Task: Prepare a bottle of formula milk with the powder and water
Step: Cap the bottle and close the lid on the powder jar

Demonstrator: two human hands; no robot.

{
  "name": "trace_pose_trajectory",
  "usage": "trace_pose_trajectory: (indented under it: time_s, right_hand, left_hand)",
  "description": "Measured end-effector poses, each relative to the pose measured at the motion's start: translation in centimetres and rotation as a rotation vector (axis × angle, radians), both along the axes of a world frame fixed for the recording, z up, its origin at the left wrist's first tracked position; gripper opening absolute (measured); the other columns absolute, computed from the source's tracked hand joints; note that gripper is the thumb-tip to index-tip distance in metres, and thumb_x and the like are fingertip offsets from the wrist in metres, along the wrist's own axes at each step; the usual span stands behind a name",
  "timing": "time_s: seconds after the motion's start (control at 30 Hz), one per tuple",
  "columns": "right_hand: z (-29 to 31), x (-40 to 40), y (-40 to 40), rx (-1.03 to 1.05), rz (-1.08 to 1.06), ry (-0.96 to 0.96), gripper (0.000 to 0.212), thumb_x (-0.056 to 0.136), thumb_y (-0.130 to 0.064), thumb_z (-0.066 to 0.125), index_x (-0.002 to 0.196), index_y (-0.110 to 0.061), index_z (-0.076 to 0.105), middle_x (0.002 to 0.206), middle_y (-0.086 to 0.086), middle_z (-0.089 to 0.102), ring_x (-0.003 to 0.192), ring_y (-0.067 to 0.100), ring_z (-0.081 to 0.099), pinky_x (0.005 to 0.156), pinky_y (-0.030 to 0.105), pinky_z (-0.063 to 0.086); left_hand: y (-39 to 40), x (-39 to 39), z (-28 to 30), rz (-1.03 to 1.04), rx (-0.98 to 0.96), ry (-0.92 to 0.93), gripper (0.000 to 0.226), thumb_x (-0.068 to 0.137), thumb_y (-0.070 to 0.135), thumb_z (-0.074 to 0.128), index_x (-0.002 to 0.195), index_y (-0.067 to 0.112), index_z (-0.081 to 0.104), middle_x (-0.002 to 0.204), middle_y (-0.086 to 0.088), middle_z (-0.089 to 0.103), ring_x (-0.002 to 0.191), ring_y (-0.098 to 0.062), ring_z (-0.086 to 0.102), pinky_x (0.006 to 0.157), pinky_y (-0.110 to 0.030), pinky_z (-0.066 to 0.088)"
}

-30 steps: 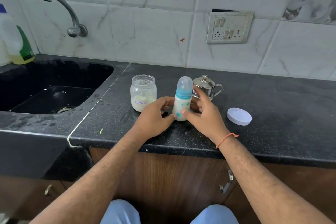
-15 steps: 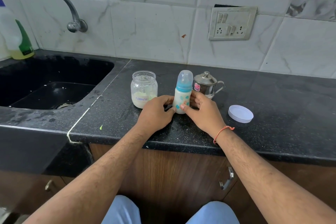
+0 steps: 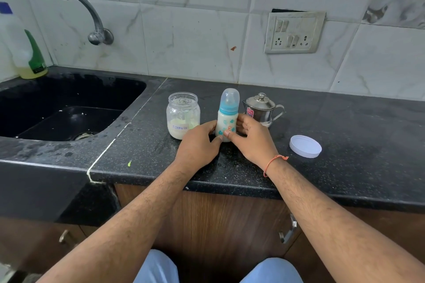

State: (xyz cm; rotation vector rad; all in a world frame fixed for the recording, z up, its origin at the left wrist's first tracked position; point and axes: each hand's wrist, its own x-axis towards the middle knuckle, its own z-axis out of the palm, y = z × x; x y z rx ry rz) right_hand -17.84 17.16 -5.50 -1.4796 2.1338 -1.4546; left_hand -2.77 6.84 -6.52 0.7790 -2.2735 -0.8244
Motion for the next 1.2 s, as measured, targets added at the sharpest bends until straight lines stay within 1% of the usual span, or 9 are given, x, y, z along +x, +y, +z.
trace_pose_trajectory:
  time_s: [0.17, 0.3, 0.4, 0.53, 0.7, 0.87, 1.03, 1.1, 1.2]
  right_hand:
    - [-0.2, -0.1, 0.0, 0.005, 0.000, -0.001, 0.059, 0.091, -0.026, 0.082, 0.145, -0.024, 0.059, 0.132, -0.011, 0.072, 0.118, -0.002, 0.066, 0.104, 0.024, 0.054]
    - [0.2, 0.4, 0.4, 0.019, -0.027, 0.044, 0.058, 0.091, -0.028, 0.081, 0.144, -0.023, 0.058, 0.130, -0.011, 0.072, 0.110, -0.004, 0.066, 0.096, 0.016, 0.053]
    - [0.5, 0.8, 0.9, -0.016, -0.096, 0.123, 0.057, 0.089, -0.033, 0.082, 0.141, -0.026, 0.060, 0.124, -0.015, 0.072, 0.104, -0.006, 0.066, 0.092, 0.019, 0.055]
    - [0.4, 0.4, 1.5, -0.185, -0.264, 0.185, 0.048, 0.087, -0.035, 0.081, 0.132, -0.027, 0.065, 0.121, -0.015, 0.072, 0.105, 0.006, 0.067, 0.091, 0.029, 0.057]
    - [0.6, -1.8, 2.5, -0.400, -0.460, 0.383, 0.031, 0.090, -0.012, 0.073, 0.120, -0.016, 0.068, 0.118, 0.000, 0.064, 0.111, 0.022, 0.057, 0.095, 0.039, 0.050]
    - [0.3, -4.7, 2.2, -0.425, -0.526, 0.286, 0.040, 0.095, 0.001, 0.061, 0.134, -0.009, 0.061, 0.134, 0.008, 0.056, 0.116, 0.022, 0.057, 0.102, 0.045, 0.052]
    - [0.2, -5.9, 1.5, -0.344, -0.539, 0.212, 0.049, 0.100, -0.001, 0.056, 0.148, -0.010, 0.052, 0.146, 0.009, 0.054, 0.129, 0.025, 0.057, 0.110, 0.041, 0.049]
    - [0.3, -6.2, 1.2, -0.304, -0.553, 0.173, 0.050, 0.102, -0.003, 0.054, 0.151, -0.011, 0.052, 0.146, 0.008, 0.058, 0.131, 0.024, 0.057, 0.110, 0.032, 0.046]
    - [0.4, -6.5, 0.9, -0.267, -0.562, 0.150, 0.047, 0.102, -0.006, 0.054, 0.148, -0.013, 0.057, 0.138, 0.007, 0.068, 0.126, 0.027, 0.064, 0.106, 0.036, 0.048]
  left_hand:
    - [0.2, 0.1, 0.0, -0.002, 0.003, 0.011, 0.041, 0.105, 0.024, 0.069, 0.146, 0.030, 0.067, 0.130, 0.014, 0.078, 0.119, -0.006, 0.069, 0.106, -0.032, 0.055]
    - [0.3, 0.3, 0.1, -0.019, 0.009, 0.018, 0.040, 0.105, 0.025, 0.069, 0.145, 0.029, 0.067, 0.128, 0.016, 0.078, 0.117, -0.004, 0.069, 0.106, -0.033, 0.057]
    - [0.5, 0.5, 0.3, -0.032, 0.020, 0.017, 0.042, 0.105, 0.028, 0.069, 0.147, 0.029, 0.065, 0.131, 0.016, 0.076, 0.121, -0.004, 0.069, 0.108, -0.035, 0.057]
    - [0.6, 0.8, 0.3, -0.040, 0.019, -0.005, 0.056, 0.104, 0.027, 0.072, 0.158, 0.027, 0.056, 0.144, 0.010, 0.071, 0.135, -0.010, 0.065, 0.116, -0.039, 0.053]
    - [0.5, 0.8, 0.2, -0.042, 0.049, -0.024, 0.064, 0.104, 0.029, 0.072, 0.163, 0.026, 0.049, 0.151, 0.009, 0.067, 0.143, -0.013, 0.060, 0.121, -0.042, 0.050]
    - [0.3, 0.7, 0.1, -0.042, 0.062, -0.022, 0.067, 0.104, 0.030, 0.071, 0.166, 0.027, 0.046, 0.154, 0.010, 0.065, 0.145, -0.011, 0.058, 0.122, -0.044, 0.050]
    - [0.2, 0.6, 0.0, -0.035, 0.069, -0.011, 0.067, 0.104, 0.031, 0.072, 0.166, 0.024, 0.046, 0.155, 0.007, 0.064, 0.146, -0.012, 0.058, 0.123, -0.044, 0.049]
    - [0.2, 0.6, 0.0, -0.033, 0.074, -0.003, 0.065, 0.104, 0.030, 0.072, 0.164, 0.024, 0.047, 0.154, 0.007, 0.065, 0.145, -0.012, 0.058, 0.123, -0.043, 0.049]
    - [0.2, 0.6, 0.0, -0.032, 0.098, 0.028, 0.061, 0.104, 0.027, 0.072, 0.162, 0.025, 0.051, 0.150, 0.010, 0.068, 0.141, -0.008, 0.061, 0.122, -0.041, 0.049]
